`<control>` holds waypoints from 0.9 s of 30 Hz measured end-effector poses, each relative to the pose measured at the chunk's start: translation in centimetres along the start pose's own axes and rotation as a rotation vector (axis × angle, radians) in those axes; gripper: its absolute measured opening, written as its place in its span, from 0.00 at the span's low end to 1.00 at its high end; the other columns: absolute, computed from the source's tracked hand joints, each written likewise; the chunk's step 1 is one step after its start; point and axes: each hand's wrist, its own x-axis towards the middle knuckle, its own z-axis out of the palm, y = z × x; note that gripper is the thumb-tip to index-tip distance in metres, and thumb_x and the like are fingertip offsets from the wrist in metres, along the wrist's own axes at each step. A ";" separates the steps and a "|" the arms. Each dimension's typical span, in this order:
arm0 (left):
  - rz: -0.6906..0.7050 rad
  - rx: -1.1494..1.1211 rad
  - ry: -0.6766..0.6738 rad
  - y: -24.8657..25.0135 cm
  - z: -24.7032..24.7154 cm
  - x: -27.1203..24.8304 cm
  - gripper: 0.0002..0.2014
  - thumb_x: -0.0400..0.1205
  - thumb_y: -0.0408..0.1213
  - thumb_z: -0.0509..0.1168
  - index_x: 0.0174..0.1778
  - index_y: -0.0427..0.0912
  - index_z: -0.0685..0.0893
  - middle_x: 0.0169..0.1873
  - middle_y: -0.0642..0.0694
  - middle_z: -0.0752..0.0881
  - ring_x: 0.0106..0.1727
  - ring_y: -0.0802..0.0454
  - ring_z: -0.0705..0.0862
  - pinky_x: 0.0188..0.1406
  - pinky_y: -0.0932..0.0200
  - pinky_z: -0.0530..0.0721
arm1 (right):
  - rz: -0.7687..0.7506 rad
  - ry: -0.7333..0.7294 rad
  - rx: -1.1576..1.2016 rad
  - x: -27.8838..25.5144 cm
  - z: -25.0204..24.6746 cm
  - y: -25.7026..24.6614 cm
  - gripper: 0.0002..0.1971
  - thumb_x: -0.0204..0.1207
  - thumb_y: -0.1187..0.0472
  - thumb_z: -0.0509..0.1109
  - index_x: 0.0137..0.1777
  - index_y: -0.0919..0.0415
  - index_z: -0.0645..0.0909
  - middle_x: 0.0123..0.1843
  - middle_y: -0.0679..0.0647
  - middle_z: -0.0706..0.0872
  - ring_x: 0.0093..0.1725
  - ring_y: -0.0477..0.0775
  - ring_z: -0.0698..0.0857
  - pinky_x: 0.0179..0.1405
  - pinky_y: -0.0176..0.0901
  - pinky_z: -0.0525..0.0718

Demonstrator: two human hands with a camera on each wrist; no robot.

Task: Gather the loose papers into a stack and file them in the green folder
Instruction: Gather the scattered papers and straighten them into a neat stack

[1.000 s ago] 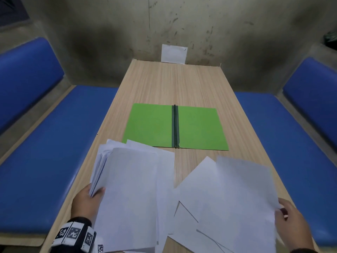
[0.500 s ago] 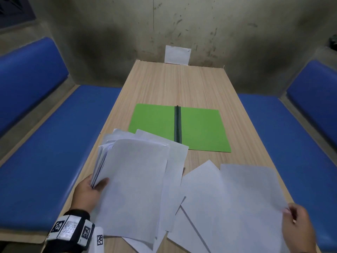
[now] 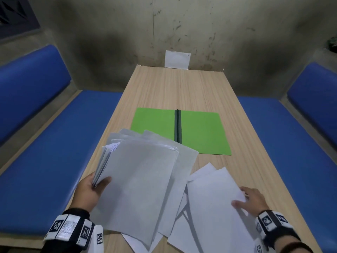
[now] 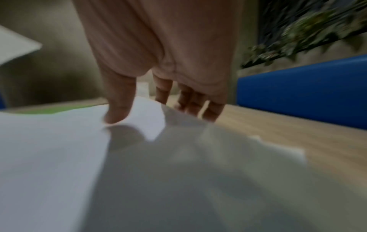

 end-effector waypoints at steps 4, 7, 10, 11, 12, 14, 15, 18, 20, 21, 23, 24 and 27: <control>0.031 0.009 -0.010 0.2 -0.7 0.6 0.03 0.76 0.35 0.70 0.39 0.43 0.83 0.26 0.54 0.87 0.36 0.43 0.82 0.32 0.64 0.81 | 0.056 -0.026 -0.210 -0.3 1.7 -2.3 0.46 0.50 0.36 0.77 0.70 0.49 0.66 0.67 0.52 0.74 0.70 0.58 0.72 0.64 0.54 0.72; 0.060 -0.017 0.001 1.1 -1.0 1.1 0.07 0.68 0.45 0.69 0.36 0.47 0.82 0.24 0.56 0.88 0.35 0.49 0.82 0.28 0.71 0.80 | 0.051 -0.116 -0.181 -0.4 2.6 -3.1 0.38 0.55 0.41 0.77 0.65 0.50 0.68 0.61 0.48 0.83 0.64 0.55 0.80 0.62 0.51 0.70; 0.086 -0.046 0.023 2.6 -0.8 1.5 0.06 0.73 0.38 0.73 0.36 0.45 0.81 0.31 0.50 0.84 0.37 0.45 0.80 0.23 0.78 0.76 | -0.001 -0.198 -0.101 -0.3 3.1 -3.1 0.25 0.60 0.53 0.77 0.58 0.57 0.80 0.57 0.53 0.86 0.57 0.55 0.84 0.52 0.42 0.79; 0.086 -0.052 0.024 3.0 -0.8 1.7 0.06 0.74 0.35 0.72 0.35 0.45 0.81 0.32 0.48 0.83 0.37 0.44 0.79 0.23 0.77 0.76 | -0.010 -0.209 -0.083 -0.6 3.1 -3.1 0.21 0.61 0.56 0.76 0.56 0.58 0.82 0.55 0.54 0.87 0.55 0.55 0.85 0.46 0.40 0.79; 0.089 -0.060 0.020 3.5 -0.8 1.7 0.07 0.73 0.36 0.73 0.35 0.46 0.81 0.33 0.47 0.83 0.37 0.45 0.79 0.25 0.75 0.78 | -0.015 -0.212 -0.076 -0.8 3.1 -3.1 0.19 0.63 0.58 0.75 0.55 0.58 0.82 0.55 0.55 0.86 0.54 0.55 0.85 0.42 0.39 0.78; 0.067 -0.088 0.003 4.6 -1.0 1.7 0.10 0.68 0.45 0.75 0.34 0.48 0.81 0.34 0.47 0.83 0.37 0.47 0.80 0.33 0.63 0.79 | -0.041 -0.207 -0.050 -1.2 3.0 -3.0 0.20 0.67 0.61 0.72 0.61 0.60 0.80 0.59 0.57 0.85 0.55 0.56 0.82 0.42 0.39 0.75; 0.053 -0.106 -0.003 4.8 -1.1 1.8 0.12 0.63 0.50 0.73 0.35 0.48 0.81 0.34 0.47 0.84 0.37 0.48 0.80 0.35 0.58 0.78 | -0.052 -0.200 -0.028 -1.3 2.8 -2.8 0.21 0.69 0.62 0.70 0.64 0.61 0.78 0.61 0.58 0.83 0.55 0.55 0.80 0.45 0.40 0.74; 0.022 -0.144 0.019 5.6 -1.4 1.9 0.10 0.63 0.45 0.71 0.34 0.47 0.81 0.34 0.46 0.83 0.38 0.44 0.80 0.36 0.57 0.76 | -0.028 -0.117 0.078 -1.5 1.4 -2.0 0.22 0.72 0.66 0.68 0.67 0.65 0.76 0.60 0.61 0.83 0.51 0.54 0.77 0.50 0.41 0.72; 0.014 -0.155 0.020 5.9 -1.6 1.9 0.08 0.68 0.40 0.74 0.34 0.47 0.80 0.35 0.46 0.83 0.41 0.42 0.80 0.36 0.56 0.76 | 0.034 -0.017 0.174 -1.9 -0.2 -1.6 0.20 0.73 0.67 0.67 0.66 0.70 0.76 0.52 0.62 0.82 0.49 0.57 0.77 0.49 0.43 0.72; 0.003 -0.157 0.024 5.8 -1.9 1.9 0.08 0.70 0.39 0.74 0.35 0.46 0.81 0.35 0.45 0.84 0.42 0.41 0.81 0.37 0.55 0.77 | 0.056 0.031 0.263 -2.1 -1.0 -1.4 0.19 0.74 0.68 0.67 0.66 0.72 0.76 0.50 0.63 0.81 0.49 0.59 0.78 0.48 0.44 0.71; -0.011 -0.162 0.007 5.9 -2.5 1.7 0.12 0.66 0.45 0.75 0.36 0.45 0.82 0.37 0.44 0.85 0.42 0.40 0.82 0.39 0.52 0.79 | 0.080 0.142 0.479 -2.5 -2.6 -1.0 0.19 0.75 0.71 0.66 0.65 0.78 0.75 0.53 0.67 0.81 0.53 0.65 0.80 0.51 0.46 0.71; -0.009 -0.160 -0.014 6.1 -2.9 1.6 0.17 0.61 0.50 0.75 0.38 0.44 0.83 0.38 0.43 0.86 0.43 0.41 0.83 0.42 0.50 0.80 | 0.097 0.205 0.580 -2.6 -3.4 -1.0 0.19 0.75 0.72 0.66 0.64 0.79 0.74 0.57 0.70 0.82 0.58 0.69 0.81 0.54 0.47 0.72; -0.004 -0.176 -0.079 6.5 -3.7 1.4 0.21 0.59 0.50 0.74 0.44 0.45 0.85 0.44 0.41 0.88 0.48 0.40 0.84 0.48 0.45 0.81 | 0.156 0.340 0.798 -3.2 -5.1 -1.5 0.20 0.76 0.68 0.66 0.65 0.79 0.72 0.66 0.74 0.79 0.65 0.72 0.78 0.64 0.54 0.73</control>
